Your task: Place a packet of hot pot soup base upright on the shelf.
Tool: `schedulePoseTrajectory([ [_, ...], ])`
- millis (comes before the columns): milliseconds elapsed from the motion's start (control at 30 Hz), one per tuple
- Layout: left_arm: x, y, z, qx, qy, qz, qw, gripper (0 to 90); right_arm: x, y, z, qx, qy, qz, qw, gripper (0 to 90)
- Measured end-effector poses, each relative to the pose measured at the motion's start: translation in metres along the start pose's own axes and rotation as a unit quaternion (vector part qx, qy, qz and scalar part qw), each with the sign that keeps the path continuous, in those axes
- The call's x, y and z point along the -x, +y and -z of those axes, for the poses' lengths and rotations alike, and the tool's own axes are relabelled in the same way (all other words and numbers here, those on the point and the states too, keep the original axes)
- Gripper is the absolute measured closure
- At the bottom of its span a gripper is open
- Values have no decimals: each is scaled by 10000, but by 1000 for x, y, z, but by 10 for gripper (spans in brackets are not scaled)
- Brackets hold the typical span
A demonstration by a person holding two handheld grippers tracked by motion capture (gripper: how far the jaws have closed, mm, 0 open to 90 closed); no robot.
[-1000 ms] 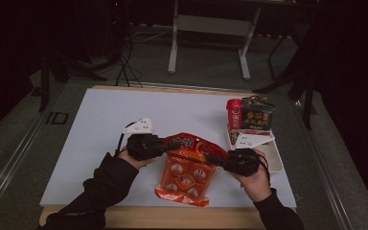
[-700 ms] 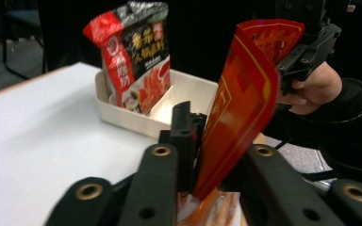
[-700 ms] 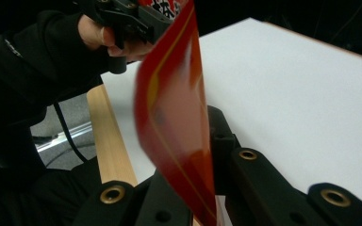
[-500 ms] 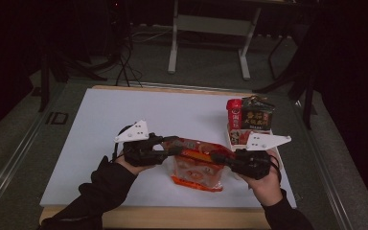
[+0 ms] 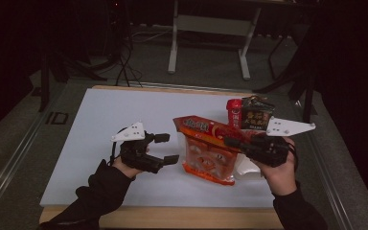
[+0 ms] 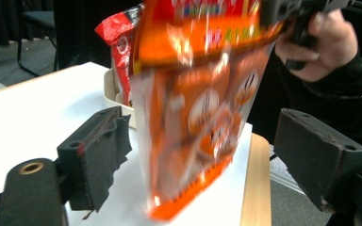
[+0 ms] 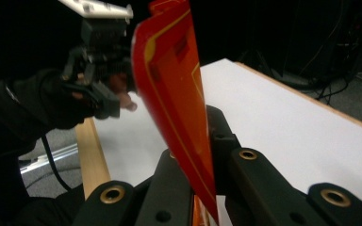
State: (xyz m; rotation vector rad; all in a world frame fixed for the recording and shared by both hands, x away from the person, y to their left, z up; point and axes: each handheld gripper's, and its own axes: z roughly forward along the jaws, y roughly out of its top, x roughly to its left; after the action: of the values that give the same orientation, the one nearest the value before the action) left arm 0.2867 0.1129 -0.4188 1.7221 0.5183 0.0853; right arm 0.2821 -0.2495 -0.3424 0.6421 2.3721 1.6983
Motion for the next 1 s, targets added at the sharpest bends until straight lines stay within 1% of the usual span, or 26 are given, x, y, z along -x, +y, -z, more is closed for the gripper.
schedulePoseTrajectory([
  [33, 0, -1, 1, -5, 70, 27, 10000, 134, 1, 3, 2, 28, -8, 1, 10000, 900],
  [67, -1, -3, 2, -17, 92, 62, 9999, 125, 3, 6, 5, 78, -33, -2, 10000, 900],
  [133, -3, -6, 4, 5, 152, 139, 9998, 70, 6, 12, 11, 172, -86, 5, 9998, 900],
  [200, -4, -9, 7, 37, 183, 212, 9996, 64, 9, 18, 17, 262, -112, -17, 9996, 900],
  [233, -5, -11, 7, 38, 224, 225, 9995, 36, 11, 21, 21, 322, -171, 2, 9993, 900],
  [300, -6, -14, 10, 0, 231, 297, 9993, 29, 15, 26, 27, 418, -194, -22, 9989, 900],
  [333, -6, -16, 10, 10, 276, 308, 9991, 27, 17, 29, 31, 449, -221, -15, 9987, 900],
  [367, -6, -16, 10, 10, 276, 308, 9991, 26, 17, 29, 31, 449, -221, -15, 9987, 900],
  [433, -6, -22, 10, -101, 298, 271, 9991, 26, 23, 37, 40, 524, -324, -10, 9981, 900],
  [467, -6, -25, 11, -157, 281, 238, 9992, 26, 26, 38, 43, 531, -385, -12, 9978, 900],
  [500, -6, -27, 11, -161, 249, 231, 9993, 26, 29, 40, 46, 527, -405, -35, 9978, 900],
  [567, -6, -32, 11, -197, 264, 215, 9992, 27, 33, 42, 51, 529, -506, -31, 9973, 900],
  [600, -6, -34, 11, -201, 282, 216, 9992, 27, 35, 43, 53, 505, -512, -23, 9974, 900],
  [633, -7, -37, 12, -220, 285, 249, 9990, 28, 37, 43, 56, 514, -583, -24, 9970, 900],
  [700, -8, -41, 14, -243, 322, 302, 9987, 28, 41, 44, 62, 491, -648, -50, 9967, 900],
  [767, -8, -45, 15, -294, 347, 310, 9985, 27, 45, 44, 67, 496, -702, -70, 9963, 900],
  [867, -10, -52, 18, -381, 415, 387, 9977, 27, 52, 42, 76, 494, -778, -136, 9956, 900],
  [1000, -10, -58, 22, -446, 471, 363, 9972, 27, 61, 36, 86, 466, -868, -226, 9949, 900],
])
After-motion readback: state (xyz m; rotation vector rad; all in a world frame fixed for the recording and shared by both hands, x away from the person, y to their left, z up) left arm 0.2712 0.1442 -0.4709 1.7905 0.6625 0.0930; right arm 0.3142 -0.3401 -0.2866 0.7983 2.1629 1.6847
